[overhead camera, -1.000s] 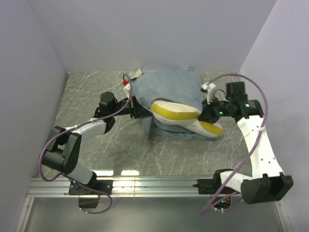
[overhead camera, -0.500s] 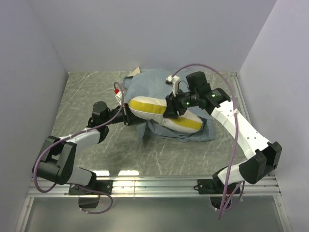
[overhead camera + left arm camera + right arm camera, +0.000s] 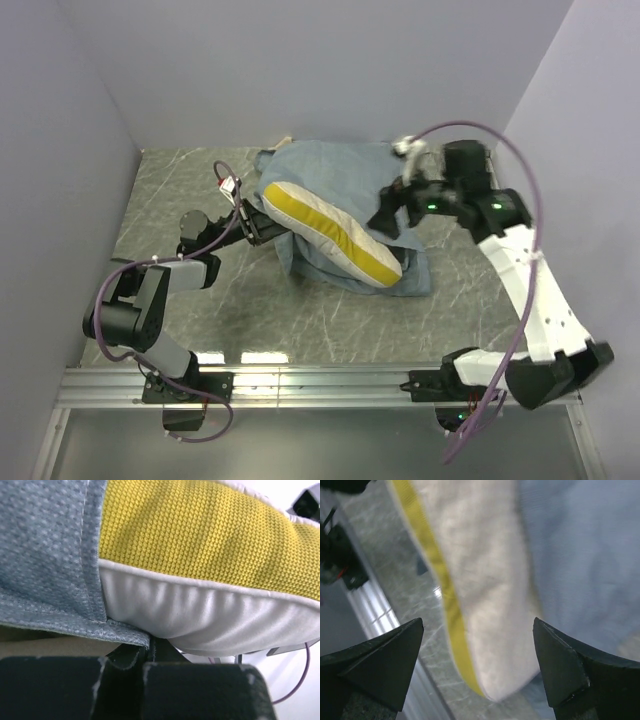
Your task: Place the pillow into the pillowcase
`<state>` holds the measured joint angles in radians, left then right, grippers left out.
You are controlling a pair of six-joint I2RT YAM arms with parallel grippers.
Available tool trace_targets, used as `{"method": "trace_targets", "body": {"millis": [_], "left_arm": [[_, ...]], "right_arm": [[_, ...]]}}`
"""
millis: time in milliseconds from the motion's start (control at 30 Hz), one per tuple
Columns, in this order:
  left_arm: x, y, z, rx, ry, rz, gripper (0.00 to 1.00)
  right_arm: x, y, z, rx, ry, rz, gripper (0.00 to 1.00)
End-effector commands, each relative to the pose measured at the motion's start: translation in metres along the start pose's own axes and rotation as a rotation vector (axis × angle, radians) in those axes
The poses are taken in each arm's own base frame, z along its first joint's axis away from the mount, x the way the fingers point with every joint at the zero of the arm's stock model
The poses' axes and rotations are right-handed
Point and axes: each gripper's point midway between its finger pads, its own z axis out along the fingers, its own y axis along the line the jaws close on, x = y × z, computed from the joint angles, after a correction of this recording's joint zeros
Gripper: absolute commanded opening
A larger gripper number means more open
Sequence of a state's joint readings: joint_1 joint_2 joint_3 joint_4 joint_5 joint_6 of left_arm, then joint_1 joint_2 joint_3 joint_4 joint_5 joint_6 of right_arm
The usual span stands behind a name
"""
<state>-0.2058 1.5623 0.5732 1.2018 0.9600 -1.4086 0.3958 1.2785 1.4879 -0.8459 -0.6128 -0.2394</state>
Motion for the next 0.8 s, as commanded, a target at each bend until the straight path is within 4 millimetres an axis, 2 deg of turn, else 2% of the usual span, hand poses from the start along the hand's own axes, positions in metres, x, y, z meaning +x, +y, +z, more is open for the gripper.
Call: {"method": "trace_targets", "body": {"millis": [0, 33, 67, 100, 133, 167, 267, 333, 467, 500, 567, 767], "left_arm": [[-0.020, -0.033, 0.003, 0.094, -0.048, 0.105, 0.00], [-0.021, -0.033, 0.003, 0.095, -0.048, 0.106, 0.00], [-0.021, -0.034, 0.003, 0.096, -0.049, 0.106, 0.00], [-0.021, -0.034, 0.003, 0.099, -0.050, 0.107, 0.00], [-0.022, -0.036, 0.003, 0.103, -0.049, 0.110, 0.00], [-0.022, -0.036, 0.004, 0.103, -0.049, 0.112, 0.00], [-0.023, -0.038, 0.004, 0.106, -0.045, 0.115, 0.00], [-0.023, -0.037, 0.004, 0.104, -0.038, 0.121, 0.00], [-0.021, -0.038, 0.004, 0.103, -0.023, 0.131, 0.00], [-0.021, -0.038, 0.003, 0.099, -0.022, 0.135, 0.00], [-0.021, -0.039, 0.002, 0.095, -0.018, 0.141, 0.00], [-0.022, -0.035, -0.001, 0.077, -0.020, 0.148, 0.00]], "right_arm": [[0.007, -0.043, -0.049, 0.176, -0.040, 0.050, 0.97], [0.026, -0.064, -0.059, 0.236, -0.005, 0.096, 0.97], [0.059, -0.078, -0.058, 0.269, 0.069, 0.141, 0.97], [0.088, -0.084, -0.060, 0.273, 0.140, 0.205, 0.97], [0.108, -0.087, -0.058, 0.267, 0.189, 0.239, 0.97], [0.147, -0.103, -0.068, 0.309, 0.244, 0.344, 0.97], [0.199, -0.113, -0.071, 0.304, 0.317, 0.510, 0.96], [0.221, -0.111, -0.063, 0.264, 0.357, 0.586, 0.96], [0.243, -0.118, -0.046, 0.254, 0.378, 0.692, 0.96], [0.249, -0.126, -0.039, 0.252, 0.379, 0.705, 0.96], [0.257, -0.125, -0.026, 0.202, 0.376, 0.757, 0.96], [0.250, -0.116, 0.003, 0.048, 0.402, 0.813, 0.93]]}}
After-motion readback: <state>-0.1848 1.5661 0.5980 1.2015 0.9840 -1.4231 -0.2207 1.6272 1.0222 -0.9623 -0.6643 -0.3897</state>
